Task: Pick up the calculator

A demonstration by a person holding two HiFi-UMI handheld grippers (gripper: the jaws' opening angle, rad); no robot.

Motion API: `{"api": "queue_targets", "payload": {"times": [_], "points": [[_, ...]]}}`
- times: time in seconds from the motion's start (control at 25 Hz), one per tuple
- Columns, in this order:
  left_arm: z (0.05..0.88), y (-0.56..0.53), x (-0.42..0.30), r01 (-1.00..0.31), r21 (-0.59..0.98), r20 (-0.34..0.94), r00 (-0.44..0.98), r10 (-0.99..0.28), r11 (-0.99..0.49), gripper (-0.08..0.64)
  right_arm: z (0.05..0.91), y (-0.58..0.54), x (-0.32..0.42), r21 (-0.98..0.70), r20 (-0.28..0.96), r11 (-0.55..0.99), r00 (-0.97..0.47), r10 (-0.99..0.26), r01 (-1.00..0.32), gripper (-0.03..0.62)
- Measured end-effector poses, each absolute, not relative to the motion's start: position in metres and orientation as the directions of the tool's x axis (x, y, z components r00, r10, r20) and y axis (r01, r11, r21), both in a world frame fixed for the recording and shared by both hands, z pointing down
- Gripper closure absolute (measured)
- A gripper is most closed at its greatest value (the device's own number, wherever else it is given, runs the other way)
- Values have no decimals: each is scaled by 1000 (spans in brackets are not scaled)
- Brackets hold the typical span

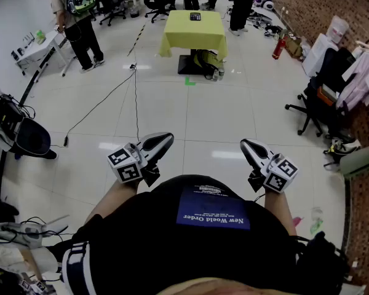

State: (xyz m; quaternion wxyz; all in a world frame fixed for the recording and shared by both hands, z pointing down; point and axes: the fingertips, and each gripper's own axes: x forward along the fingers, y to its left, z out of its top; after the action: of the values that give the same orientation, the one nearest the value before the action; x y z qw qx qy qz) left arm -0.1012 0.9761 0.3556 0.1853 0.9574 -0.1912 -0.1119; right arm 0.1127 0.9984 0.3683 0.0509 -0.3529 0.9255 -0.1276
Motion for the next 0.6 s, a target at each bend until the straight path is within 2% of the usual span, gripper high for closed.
{"api": "queue_targets", "payload": {"times": [0.28, 0.6], "points": [[358, 958, -66, -308, 404, -126, 914, -386, -861, 554, 376, 976, 141, -285, 10, 712, -745, -667, -642, 603], [366, 897, -96, -302, 427, -137, 910, -391, -852, 554, 384, 915, 111, -290, 34, 713, -752, -659, -638, 603]]}}
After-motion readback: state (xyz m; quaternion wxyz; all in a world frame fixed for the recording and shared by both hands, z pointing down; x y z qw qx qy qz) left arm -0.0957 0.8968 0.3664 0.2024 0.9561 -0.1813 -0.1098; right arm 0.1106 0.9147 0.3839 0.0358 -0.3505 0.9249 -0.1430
